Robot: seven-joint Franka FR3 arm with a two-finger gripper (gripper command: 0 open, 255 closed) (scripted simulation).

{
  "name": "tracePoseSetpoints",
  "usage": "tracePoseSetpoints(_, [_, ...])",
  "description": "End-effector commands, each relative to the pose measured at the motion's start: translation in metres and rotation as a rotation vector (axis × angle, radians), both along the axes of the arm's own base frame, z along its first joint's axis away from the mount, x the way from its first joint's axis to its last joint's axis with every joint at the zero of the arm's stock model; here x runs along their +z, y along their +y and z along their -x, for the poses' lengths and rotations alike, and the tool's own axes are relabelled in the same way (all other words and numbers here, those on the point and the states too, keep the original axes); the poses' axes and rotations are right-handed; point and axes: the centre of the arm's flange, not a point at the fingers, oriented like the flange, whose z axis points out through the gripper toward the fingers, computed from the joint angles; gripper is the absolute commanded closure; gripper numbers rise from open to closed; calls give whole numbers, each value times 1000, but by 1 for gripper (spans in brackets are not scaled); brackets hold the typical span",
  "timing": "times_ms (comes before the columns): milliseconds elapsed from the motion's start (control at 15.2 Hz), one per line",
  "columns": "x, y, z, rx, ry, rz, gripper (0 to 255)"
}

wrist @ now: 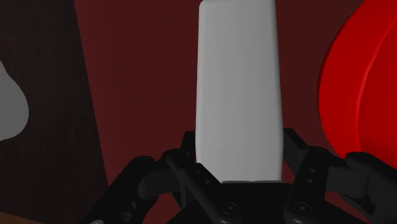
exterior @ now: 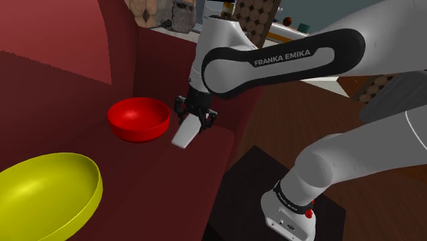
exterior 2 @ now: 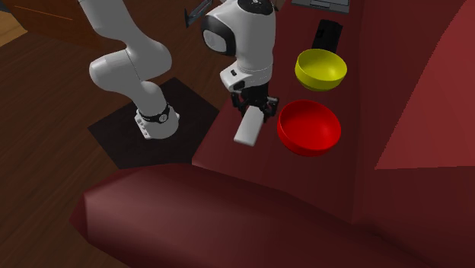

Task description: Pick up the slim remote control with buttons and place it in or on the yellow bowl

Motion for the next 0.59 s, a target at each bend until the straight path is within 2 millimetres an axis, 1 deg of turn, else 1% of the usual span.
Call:
tracePoseSetpoints(0, [11,-1,1,0,0,0,255])
tracePoseSetpoints(528, [53,-1,1,0,0,0,255])
